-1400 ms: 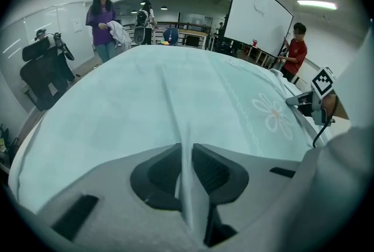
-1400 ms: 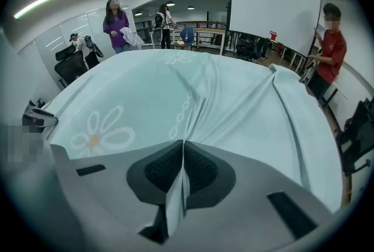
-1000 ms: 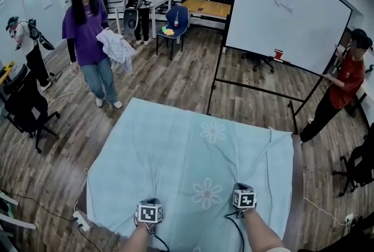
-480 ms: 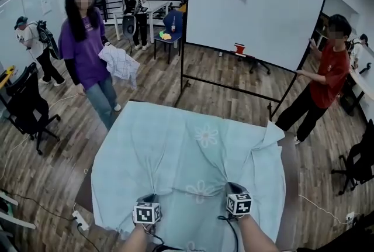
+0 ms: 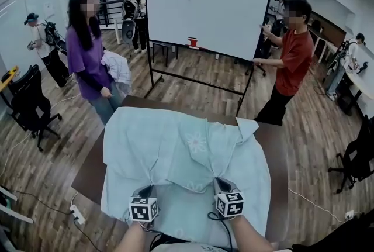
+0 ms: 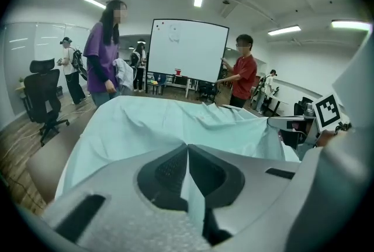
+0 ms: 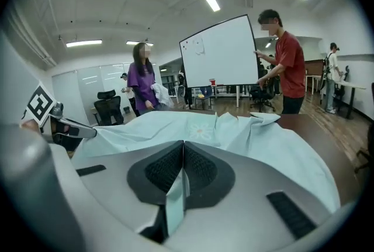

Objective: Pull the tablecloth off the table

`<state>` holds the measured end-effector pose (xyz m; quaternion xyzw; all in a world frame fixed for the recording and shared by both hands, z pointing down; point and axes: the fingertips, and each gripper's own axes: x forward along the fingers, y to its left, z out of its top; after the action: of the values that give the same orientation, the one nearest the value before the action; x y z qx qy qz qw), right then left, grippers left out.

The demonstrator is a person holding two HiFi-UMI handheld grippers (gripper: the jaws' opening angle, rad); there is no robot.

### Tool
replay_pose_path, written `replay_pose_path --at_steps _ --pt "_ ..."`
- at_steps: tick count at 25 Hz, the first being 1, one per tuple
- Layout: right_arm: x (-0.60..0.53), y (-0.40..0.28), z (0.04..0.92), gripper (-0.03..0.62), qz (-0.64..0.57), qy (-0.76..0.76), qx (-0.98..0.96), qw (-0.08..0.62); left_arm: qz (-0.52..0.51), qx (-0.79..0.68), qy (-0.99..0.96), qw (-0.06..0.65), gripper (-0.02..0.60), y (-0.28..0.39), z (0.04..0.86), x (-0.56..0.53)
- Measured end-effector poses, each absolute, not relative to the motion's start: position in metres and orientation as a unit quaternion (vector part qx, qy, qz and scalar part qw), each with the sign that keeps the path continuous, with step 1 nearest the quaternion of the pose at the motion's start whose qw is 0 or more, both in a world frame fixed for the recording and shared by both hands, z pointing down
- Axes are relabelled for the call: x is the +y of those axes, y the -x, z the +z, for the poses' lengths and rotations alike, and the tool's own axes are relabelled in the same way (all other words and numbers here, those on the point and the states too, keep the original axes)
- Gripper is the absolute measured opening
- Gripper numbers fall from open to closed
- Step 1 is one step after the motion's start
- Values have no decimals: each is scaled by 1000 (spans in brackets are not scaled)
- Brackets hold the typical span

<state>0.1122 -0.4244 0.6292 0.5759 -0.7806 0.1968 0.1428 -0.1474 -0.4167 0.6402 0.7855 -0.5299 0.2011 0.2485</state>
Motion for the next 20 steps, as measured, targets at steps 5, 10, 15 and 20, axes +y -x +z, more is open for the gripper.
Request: replay_pose_path --at_steps 5,10,15,20 --pt "-391 -108 578 15 170 -573 -796 90 163 -534 -801 214 9 127 594 -389" --pt "-362 -108 523 15 137 -581 -801 40 127 -530 -820 175 9 108 544 -363" --pt "-344 -117 477 15 96 -592 -800 9 88 -522 -838 134 9 85 494 -353" --pt "-341 -118 454 15 74 -599 -797 -4 71 -513 -849 107 9 73 470 -354"
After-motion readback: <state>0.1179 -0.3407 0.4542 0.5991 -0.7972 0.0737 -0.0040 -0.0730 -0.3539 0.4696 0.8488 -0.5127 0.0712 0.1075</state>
